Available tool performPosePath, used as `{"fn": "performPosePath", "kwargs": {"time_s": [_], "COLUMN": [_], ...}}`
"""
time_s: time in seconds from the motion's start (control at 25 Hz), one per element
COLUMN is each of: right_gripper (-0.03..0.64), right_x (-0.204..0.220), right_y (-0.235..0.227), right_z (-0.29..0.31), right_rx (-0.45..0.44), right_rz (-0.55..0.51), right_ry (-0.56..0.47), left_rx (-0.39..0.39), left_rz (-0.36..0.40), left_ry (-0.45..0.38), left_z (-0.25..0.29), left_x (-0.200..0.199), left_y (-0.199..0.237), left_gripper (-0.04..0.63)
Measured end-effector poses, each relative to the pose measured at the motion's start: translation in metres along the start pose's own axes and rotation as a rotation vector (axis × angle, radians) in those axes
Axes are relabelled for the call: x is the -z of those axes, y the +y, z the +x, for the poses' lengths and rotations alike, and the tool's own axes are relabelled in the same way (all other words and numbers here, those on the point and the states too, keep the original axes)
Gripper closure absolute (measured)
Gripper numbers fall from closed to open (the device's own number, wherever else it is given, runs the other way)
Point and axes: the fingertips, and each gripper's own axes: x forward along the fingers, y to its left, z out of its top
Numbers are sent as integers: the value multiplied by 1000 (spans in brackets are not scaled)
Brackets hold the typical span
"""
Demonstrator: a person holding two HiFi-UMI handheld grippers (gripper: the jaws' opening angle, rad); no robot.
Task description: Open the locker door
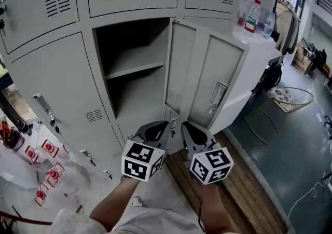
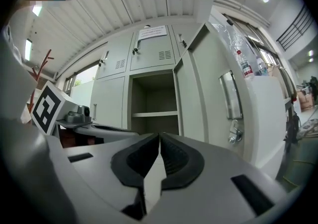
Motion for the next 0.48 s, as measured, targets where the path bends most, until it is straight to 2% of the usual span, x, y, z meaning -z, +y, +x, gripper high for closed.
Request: {"fn": "performPosePath", "kwargs": {"time_s": [0.24,0.48], "right_gripper": [614,614], "right_x": [0,-1], "right_y": [20,23], "right_z": [10,14], "right_rx": [-68,-79], "right_rz": [-5,-8], "right_ry": [11,6], "left_rx": [-49,-56], "left_rz": [-12,-22], "left_ry": [-2,-5], "left_z": [-11,-12], "left_x": [3,3], "left_y": [16,20], "left_gripper": [589,589]}}
